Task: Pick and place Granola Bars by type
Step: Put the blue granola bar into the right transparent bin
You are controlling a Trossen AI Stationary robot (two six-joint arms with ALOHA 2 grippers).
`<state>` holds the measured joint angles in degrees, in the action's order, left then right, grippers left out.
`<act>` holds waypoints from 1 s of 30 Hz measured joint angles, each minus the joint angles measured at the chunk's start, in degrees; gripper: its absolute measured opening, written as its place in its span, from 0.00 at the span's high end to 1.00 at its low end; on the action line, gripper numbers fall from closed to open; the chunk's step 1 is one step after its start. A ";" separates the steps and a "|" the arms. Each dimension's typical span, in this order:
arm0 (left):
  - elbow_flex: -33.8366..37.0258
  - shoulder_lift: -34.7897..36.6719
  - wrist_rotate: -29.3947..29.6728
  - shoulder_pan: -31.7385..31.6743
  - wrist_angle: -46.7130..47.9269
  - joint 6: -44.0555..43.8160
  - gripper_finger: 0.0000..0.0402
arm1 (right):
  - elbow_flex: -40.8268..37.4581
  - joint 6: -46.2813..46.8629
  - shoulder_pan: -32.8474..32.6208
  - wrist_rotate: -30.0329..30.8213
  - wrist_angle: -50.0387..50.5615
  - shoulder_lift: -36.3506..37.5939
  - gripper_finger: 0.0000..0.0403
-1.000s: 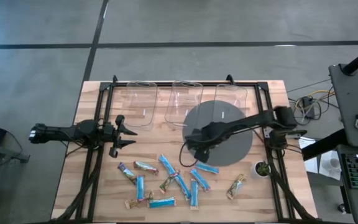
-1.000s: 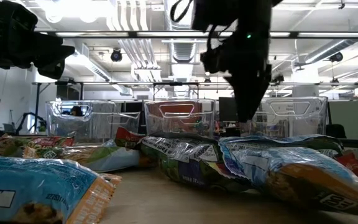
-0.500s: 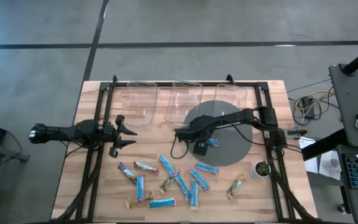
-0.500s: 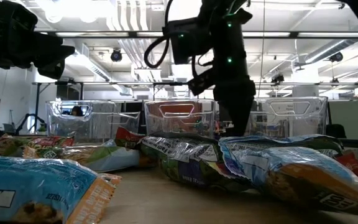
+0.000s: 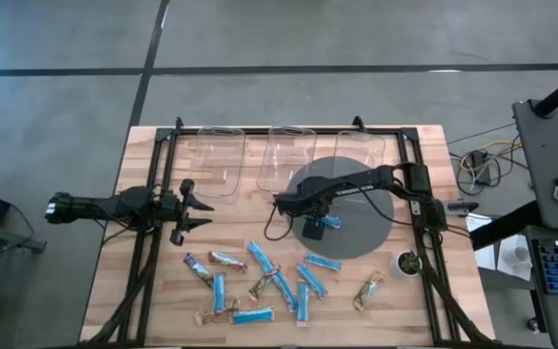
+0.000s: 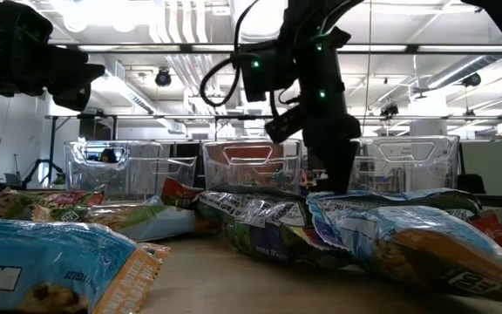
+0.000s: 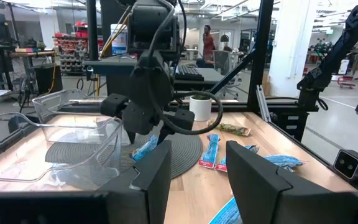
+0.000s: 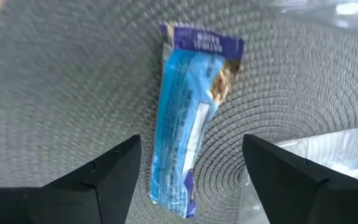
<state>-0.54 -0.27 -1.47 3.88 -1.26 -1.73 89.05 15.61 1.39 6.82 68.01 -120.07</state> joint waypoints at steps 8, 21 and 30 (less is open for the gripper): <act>0.01 0.00 -0.01 0.01 0.00 0.02 0.66 | -3.08 0.85 -1.21 0.97 0.34 0.07 0.36; 0.00 0.02 0.01 0.00 0.00 0.00 0.66 | -4.93 0.85 -3.17 -2.42 -0.90 0.02 0.55; 0.02 0.02 0.01 0.00 0.00 0.02 0.66 | -3.57 -0.43 -3.17 -1.03 -1.20 0.95 0.84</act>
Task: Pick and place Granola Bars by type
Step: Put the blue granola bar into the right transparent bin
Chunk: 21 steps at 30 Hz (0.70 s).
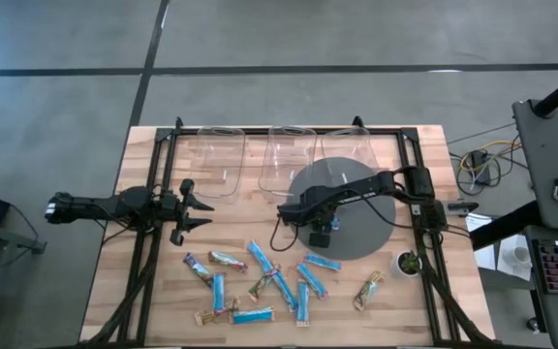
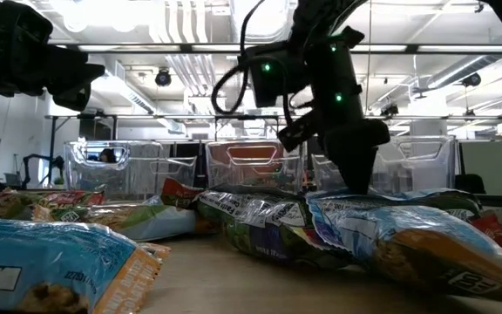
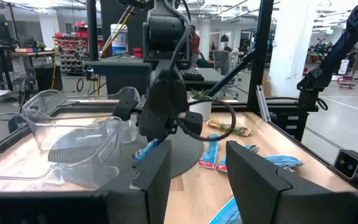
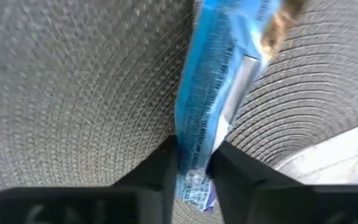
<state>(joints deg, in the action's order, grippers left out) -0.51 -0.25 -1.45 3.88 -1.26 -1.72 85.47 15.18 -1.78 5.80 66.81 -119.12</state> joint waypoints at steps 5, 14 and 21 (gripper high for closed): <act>0.00 -0.02 0.00 0.00 0.00 -0.01 0.66 | 1.05 0.22 0.02 0.31 0.17 2.61 0.95; -0.02 -0.01 -0.01 0.00 0.00 0.00 0.66 | 1.89 10.87 0.28 1.10 2.61 15.35 0.93; -0.02 -0.02 0.00 0.00 0.00 -0.02 0.66 | 1.63 26.44 9.90 11.91 5.02 28.14 0.93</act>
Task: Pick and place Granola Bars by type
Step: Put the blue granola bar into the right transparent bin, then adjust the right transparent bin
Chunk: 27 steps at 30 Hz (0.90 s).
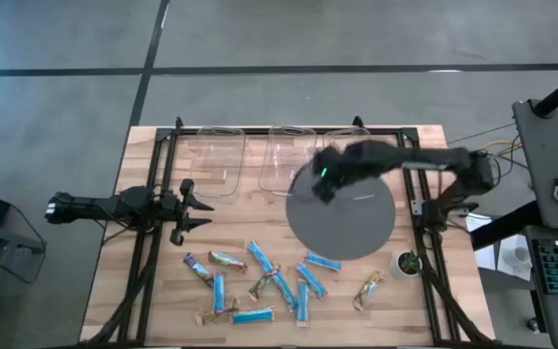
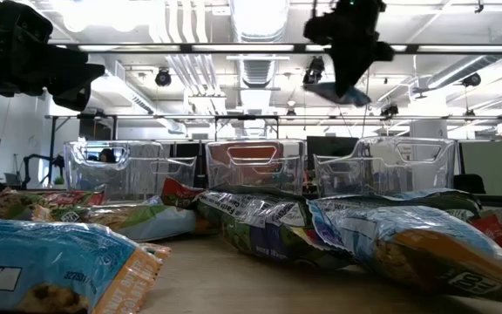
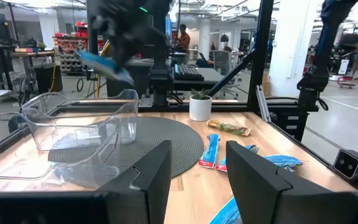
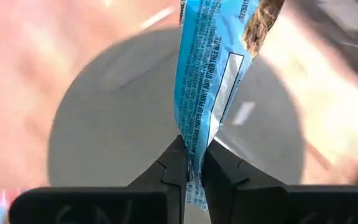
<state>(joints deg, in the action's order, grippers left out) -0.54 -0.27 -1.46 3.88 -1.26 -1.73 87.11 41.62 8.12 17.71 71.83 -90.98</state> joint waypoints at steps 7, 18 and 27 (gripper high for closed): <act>0.00 0.02 0.00 0.02 0.00 0.02 0.66 | -3.71 -0.13 17.60 -8.34 3.26 3.84 0.93; 0.01 0.02 -0.01 0.00 0.00 0.00 0.66 | -12.83 -4.15 20.46 -13.06 -3.19 3.47 0.70; 0.00 0.02 -0.02 0.00 0.00 0.00 0.66 | -15.89 -9.04 14.24 -13.26 -3.54 4.80 0.49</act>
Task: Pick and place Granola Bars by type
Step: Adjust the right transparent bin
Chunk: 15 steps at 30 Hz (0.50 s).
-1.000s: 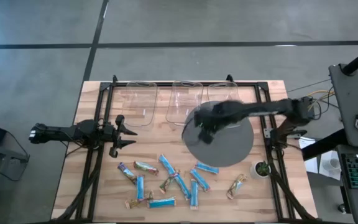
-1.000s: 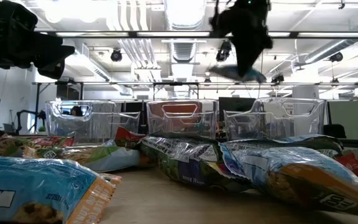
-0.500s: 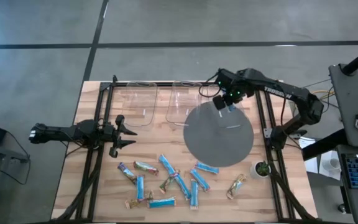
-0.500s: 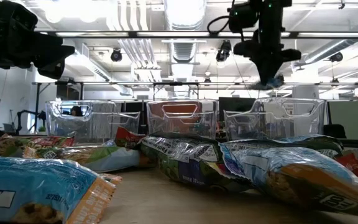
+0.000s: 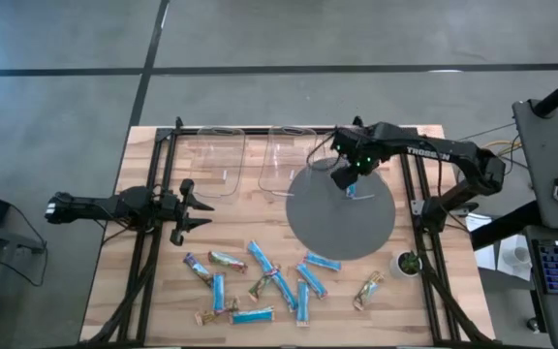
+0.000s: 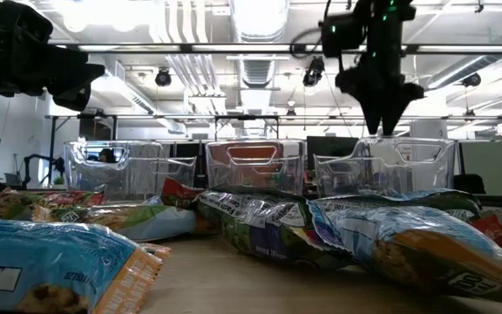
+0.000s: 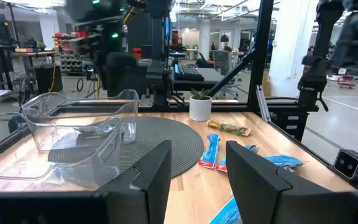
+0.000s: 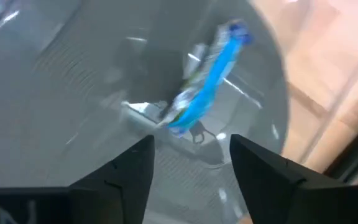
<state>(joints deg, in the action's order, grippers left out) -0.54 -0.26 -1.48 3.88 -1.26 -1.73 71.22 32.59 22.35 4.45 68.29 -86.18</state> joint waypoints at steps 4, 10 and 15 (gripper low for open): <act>0.02 0.00 0.01 0.00 0.00 0.02 0.66 | 0.21 -4.37 -7.18 0.64 -0.02 1.92 0.46; 0.02 -0.01 0.01 0.02 0.00 0.00 0.66 | 0.24 -0.32 -14.29 6.64 -0.52 4.01 0.47; 0.00 -0.02 0.00 0.01 0.00 0.00 0.66 | 0.22 -5.01 -16.10 7.43 -7.44 3.46 0.49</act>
<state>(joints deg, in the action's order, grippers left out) -0.54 -0.27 -1.48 3.89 -1.26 -1.74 71.44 27.58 6.26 11.88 60.85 -82.72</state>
